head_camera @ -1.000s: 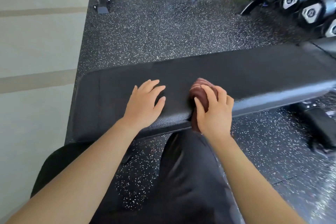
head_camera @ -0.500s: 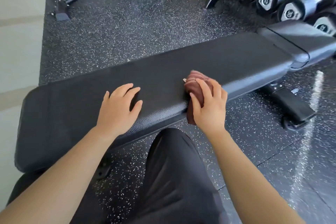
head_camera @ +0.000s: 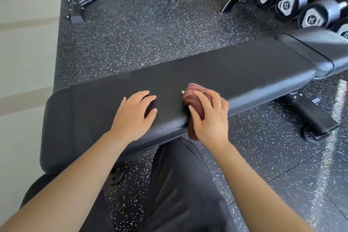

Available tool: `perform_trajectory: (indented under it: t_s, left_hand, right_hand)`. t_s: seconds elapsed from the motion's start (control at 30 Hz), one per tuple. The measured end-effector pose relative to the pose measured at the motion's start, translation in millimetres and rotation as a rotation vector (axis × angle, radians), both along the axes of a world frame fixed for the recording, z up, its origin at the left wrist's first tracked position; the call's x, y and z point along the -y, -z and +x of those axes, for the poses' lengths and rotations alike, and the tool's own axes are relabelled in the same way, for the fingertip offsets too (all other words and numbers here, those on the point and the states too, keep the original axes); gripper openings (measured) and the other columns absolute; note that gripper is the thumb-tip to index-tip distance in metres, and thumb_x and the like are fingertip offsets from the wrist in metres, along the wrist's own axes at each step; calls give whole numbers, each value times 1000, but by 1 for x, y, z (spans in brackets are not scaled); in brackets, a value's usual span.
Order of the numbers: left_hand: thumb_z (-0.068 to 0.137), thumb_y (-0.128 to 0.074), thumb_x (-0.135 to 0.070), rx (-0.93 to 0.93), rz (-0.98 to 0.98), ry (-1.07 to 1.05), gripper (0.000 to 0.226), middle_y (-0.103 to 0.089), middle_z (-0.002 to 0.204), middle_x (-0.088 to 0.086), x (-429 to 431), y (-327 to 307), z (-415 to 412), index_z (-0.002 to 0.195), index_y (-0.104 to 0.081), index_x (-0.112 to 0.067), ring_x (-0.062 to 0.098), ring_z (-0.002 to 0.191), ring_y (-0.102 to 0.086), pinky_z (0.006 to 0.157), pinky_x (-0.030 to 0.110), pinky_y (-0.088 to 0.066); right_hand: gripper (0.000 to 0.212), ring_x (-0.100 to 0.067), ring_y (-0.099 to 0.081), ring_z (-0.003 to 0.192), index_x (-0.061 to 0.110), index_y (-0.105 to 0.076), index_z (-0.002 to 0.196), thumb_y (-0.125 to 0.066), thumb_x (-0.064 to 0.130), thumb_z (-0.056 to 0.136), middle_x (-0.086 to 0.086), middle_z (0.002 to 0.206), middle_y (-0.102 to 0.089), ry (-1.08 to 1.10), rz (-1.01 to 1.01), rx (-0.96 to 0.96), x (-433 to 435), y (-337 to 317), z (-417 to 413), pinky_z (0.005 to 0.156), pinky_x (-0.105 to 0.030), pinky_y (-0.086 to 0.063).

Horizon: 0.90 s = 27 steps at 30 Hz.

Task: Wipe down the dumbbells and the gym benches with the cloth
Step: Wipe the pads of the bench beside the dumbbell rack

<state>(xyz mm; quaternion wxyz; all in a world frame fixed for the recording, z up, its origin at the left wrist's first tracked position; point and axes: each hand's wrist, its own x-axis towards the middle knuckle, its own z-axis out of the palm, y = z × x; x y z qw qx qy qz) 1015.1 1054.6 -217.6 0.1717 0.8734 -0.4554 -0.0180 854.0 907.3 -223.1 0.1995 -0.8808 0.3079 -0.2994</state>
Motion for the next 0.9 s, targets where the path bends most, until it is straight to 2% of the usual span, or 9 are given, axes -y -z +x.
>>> perform_trajectory:
  t_s: [0.1, 0.3, 0.5, 0.67, 0.8, 0.9]
  left_hand:
    - [93, -43, -38, 28, 29, -67, 44, -39, 146, -3, -29, -6, 17, 135, -45, -24, 17, 137, -31, 112, 53, -19]
    - [93, -46, -35, 6, 39, -301, 50, -40, 146, 5, -98, -10, 61, 137, -42, -13, 22, 136, -34, 111, 52, -28]
    - [91, -49, -30, -11, -150, -495, 51, -44, 142, 11, -122, 2, 84, 135, -42, -6, 25, 131, -38, 110, 37, -28]
    - [93, -44, -27, -59, -267, -550, 48, -43, 142, 9, -123, 10, 90, 137, -38, -9, 23, 131, -38, 108, 31, -28]
    - [95, -43, -21, -146, -388, -577, 45, -43, 142, 8, -129, 4, 87, 138, -38, -9, 21, 131, -38, 106, 25, -25]
    - [94, -44, -23, -148, -381, -571, 42, -47, 138, 5, -155, 6, 83, 135, -42, -13, 20, 127, -42, 103, 26, -28]
  right_hand:
    - [38, -33, -39, 114, 31, -54, 128, -54, 40, 91, -1, 134, -46, -156, 9, -135, -23, -14, 31, 95, -42, -40]
    - [42, -34, -38, 114, 31, -47, 133, -47, 45, 93, -1, 137, -41, -444, -60, -346, -49, -29, 105, 96, -43, -40]
    - [43, -34, -35, 113, 33, -44, 133, -45, 47, 93, -2, 136, -38, -568, -70, -361, -92, -22, 199, 97, -45, -40]
    - [41, -37, -34, 117, 33, -43, 133, -43, 47, 94, -6, 137, -37, -579, -59, -411, -109, -22, 267, 97, -49, -38]
    - [40, -37, -35, 117, 33, -43, 132, -42, 46, 95, -5, 136, -37, -603, -43, -448, -115, -31, 270, 99, -49, -37]
    - [41, -36, -36, 113, 33, -45, 131, -46, 47, 93, -4, 135, -38, -656, -86, -388, -139, -25, 235, 97, -49, -39]
